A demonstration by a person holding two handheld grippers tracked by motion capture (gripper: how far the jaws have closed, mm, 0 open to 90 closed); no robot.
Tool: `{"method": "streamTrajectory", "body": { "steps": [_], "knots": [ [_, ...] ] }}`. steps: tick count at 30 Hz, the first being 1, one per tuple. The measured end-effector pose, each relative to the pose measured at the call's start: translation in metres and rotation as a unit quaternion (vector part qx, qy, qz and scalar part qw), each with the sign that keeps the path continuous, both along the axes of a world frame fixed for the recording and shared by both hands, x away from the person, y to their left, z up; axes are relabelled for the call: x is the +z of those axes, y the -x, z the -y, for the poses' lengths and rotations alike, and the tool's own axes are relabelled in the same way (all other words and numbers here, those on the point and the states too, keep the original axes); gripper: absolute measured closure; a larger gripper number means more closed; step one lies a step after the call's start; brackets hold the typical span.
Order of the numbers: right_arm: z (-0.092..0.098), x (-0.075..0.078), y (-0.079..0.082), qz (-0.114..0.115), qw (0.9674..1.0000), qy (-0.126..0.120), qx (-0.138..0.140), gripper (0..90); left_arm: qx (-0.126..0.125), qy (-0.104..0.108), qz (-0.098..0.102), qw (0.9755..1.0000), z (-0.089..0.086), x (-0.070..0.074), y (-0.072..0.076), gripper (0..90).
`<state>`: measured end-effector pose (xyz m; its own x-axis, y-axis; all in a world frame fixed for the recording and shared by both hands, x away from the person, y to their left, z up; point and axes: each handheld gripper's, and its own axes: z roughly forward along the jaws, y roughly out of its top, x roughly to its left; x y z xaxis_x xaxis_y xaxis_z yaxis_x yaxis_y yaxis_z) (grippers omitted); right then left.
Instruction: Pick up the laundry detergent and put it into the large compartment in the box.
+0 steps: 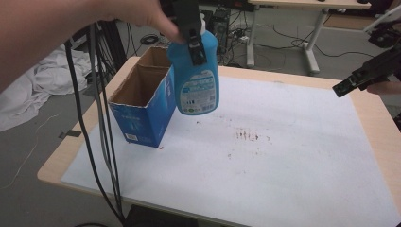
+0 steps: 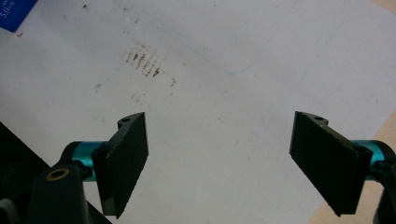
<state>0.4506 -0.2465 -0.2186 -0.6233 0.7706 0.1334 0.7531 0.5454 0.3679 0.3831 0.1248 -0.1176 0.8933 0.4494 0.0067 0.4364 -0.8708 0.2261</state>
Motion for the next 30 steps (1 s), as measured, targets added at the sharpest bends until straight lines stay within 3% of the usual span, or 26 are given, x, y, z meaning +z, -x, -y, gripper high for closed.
{"method": "streamTrajectory", "body": {
  "steps": [5, 14, 30],
  "knots": [
    [0.001, -0.002, -0.003, -0.001, 1.0000, -0.001, -0.002, 18.9, 0.059, 0.017, 0.004, 0.9981, -0.032, 0.013, -0.006, 37.9],
    [0.003, -0.004, -0.008, -0.006, 1.0000, -0.001, -0.006, 18.9, 0.138, 0.023, 0.016, 0.9900, -0.080, 0.023, -0.015, 38.0],
    [0.007, -0.005, -0.011, -0.010, 0.9998, -0.003, -0.016, 18.9, 0.200, 0.007, 0.021, 0.9796, -0.123, 0.007, -0.024, 38.0]
  ]
}}
